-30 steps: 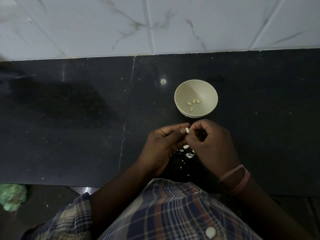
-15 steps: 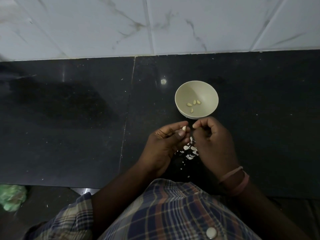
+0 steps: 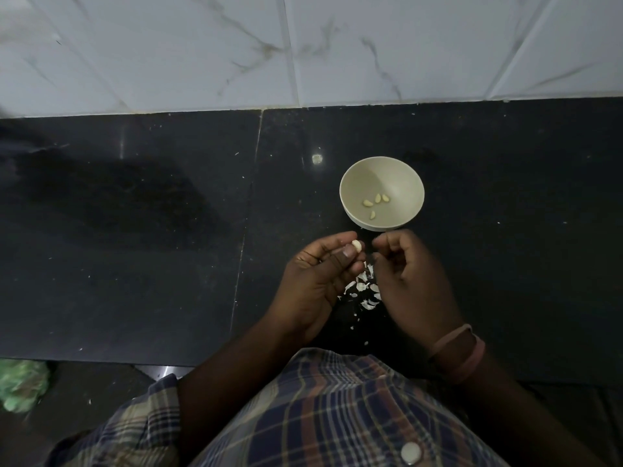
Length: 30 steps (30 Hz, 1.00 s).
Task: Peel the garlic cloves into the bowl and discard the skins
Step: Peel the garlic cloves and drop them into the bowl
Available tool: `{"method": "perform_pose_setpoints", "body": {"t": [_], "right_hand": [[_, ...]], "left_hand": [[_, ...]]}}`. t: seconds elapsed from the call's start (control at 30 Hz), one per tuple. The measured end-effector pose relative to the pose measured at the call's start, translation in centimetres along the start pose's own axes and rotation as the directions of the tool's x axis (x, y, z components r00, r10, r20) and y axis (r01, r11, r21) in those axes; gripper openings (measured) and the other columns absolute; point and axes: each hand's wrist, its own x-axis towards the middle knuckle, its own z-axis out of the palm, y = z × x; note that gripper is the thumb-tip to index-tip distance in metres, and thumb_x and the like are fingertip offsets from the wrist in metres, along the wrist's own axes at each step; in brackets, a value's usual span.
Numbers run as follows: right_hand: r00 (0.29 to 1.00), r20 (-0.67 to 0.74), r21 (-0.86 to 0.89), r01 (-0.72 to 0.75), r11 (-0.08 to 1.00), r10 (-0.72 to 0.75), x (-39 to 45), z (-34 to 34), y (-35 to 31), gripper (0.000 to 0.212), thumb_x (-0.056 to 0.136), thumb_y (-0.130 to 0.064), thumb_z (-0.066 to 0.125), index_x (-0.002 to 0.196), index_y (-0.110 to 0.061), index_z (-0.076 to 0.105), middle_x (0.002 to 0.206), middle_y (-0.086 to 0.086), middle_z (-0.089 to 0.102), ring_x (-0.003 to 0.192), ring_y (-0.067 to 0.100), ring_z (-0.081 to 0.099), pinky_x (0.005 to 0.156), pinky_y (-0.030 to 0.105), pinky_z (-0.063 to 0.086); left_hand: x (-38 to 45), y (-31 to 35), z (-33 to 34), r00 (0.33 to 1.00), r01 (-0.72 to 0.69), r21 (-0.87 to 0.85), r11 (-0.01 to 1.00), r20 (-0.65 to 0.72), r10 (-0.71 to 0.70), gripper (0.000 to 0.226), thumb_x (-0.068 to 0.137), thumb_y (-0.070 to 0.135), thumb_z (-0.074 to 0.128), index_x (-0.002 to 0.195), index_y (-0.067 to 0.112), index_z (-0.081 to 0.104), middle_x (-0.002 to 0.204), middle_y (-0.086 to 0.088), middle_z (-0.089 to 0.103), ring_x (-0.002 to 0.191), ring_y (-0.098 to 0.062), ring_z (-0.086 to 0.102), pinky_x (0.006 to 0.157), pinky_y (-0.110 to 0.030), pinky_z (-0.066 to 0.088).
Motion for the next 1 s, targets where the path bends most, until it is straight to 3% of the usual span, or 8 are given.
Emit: {"method": "perform_pose_setpoints", "body": {"t": [0.07, 0.17, 0.43, 0.53, 0.77, 0.9, 1.0], "right_hand": [[0.999, -0.030, 0.064, 0.021, 0.998, -0.019, -0.1, -0.1, -0.6, 0.019, 0.092, -0.011, 0.066, 0.108, -0.021, 0.067, 0.099, -0.007, 0.068, 0.092, 0.005, 0.065, 0.081, 0.021, 0.052], [0.991, -0.109, 0.075, 0.081, 0.994, -0.073, -0.2, -0.1, -1.6, 0.009, 0.092, -0.012, 0.068, 0.097, -0.018, 0.074, 0.094, -0.010, 0.071, 0.090, 0.004, 0.068, 0.080, 0.019, 0.053], [0.983, -0.115, 0.036, 0.147, 0.988, -0.142, -0.6, 0.1, -1.8, 0.005, 0.087, -0.014, 0.075, 0.091, -0.017, 0.075, 0.089, -0.010, 0.071, 0.085, 0.005, 0.069, 0.076, 0.021, 0.055], [0.990, -0.108, 0.076, 0.103, 0.992, -0.094, -0.5, 0.3, -1.7, 0.006, 0.088, -0.014, 0.075, 0.092, -0.017, 0.075, 0.089, -0.009, 0.072, 0.084, 0.005, 0.069, 0.076, 0.021, 0.056], [0.999, -0.012, 0.188, -0.047, 0.981, 0.050, -0.3, 0.5, -1.2, 0.008, 0.089, -0.019, 0.074, 0.096, -0.023, 0.076, 0.090, -0.007, 0.075, 0.081, 0.011, 0.072, 0.079, 0.043, 0.061], [0.998, 0.001, 0.193, -0.061, 0.979, 0.062, -0.4, 0.6, -1.1, 0.006, 0.088, -0.020, 0.076, 0.094, -0.022, 0.076, 0.088, -0.007, 0.076, 0.084, 0.009, 0.072, 0.079, 0.038, 0.061], [0.993, 0.018, 0.244, -0.115, 0.963, 0.114, -0.3, 0.7, -1.3, 0.005, 0.088, -0.018, 0.075, 0.092, -0.019, 0.073, 0.082, -0.001, 0.075, 0.077, 0.015, 0.072, 0.069, 0.033, 0.060]], "left_hand": [[0.0, -0.1, 0.0, 1.000, 0.003, -0.023, 1.000, 0.001, -0.003, 0.024, 0.082, 0.003, 0.066, 0.104, 0.005, 0.073, 0.098, -0.012, 0.075, 0.088, -0.017, 0.073, 0.077, -0.021, 0.058], [0.0, -0.1, 0.1, 1.000, -0.002, -0.037, 0.999, -0.007, 0.002, 0.022, 0.081, 0.001, 0.065, 0.101, 0.006, 0.073, 0.097, -0.012, 0.075, 0.087, -0.017, 0.073, 0.077, -0.021, 0.058], [-0.1, 0.1, 0.2, 0.998, -0.052, -0.014, 0.999, -0.038, 0.051, 0.023, 0.078, -0.001, 0.069, 0.099, 0.004, 0.075, 0.096, -0.015, 0.075, 0.085, -0.018, 0.073, 0.076, -0.022, 0.058], [-0.3, 0.1, 0.2, 0.997, -0.048, 0.003, 0.999, -0.052, 0.048, 0.022, 0.077, 0.000, 0.070, 0.097, 0.003, 0.076, 0.093, -0.016, 0.075, 0.084, -0.019, 0.074, 0.076, -0.022, 0.059], [-0.4, -0.1, 0.1, 0.993, -0.093, 0.061, 0.994, -0.069, 0.097, 0.017, 0.079, 0.006, 0.071, 0.095, 0.002, 0.075, 0.088, -0.017, 0.074, 0.081, -0.019, 0.073, 0.073, -0.023, 0.058], [-0.2, -0.2, 0.0, 0.988, -0.094, 0.128, 0.987, -0.112, 0.108, 0.009, 0.093, 0.001, 0.063, 0.095, 0.000, 0.072, 0.083, -0.016, 0.072, 0.078, -0.020, 0.072, 0.073, -0.026, 0.058], [-0.1, -0.3, -0.1, 0.991, -0.073, 0.143, 0.987, -0.102, 0.088, 0.012, 0.095, 0.003, 0.062, 0.094, 0.005, 0.074, 0.089, -0.019, 0.072, 0.085, -0.027, 0.071, 0.077, -0.032, 0.059]]}}
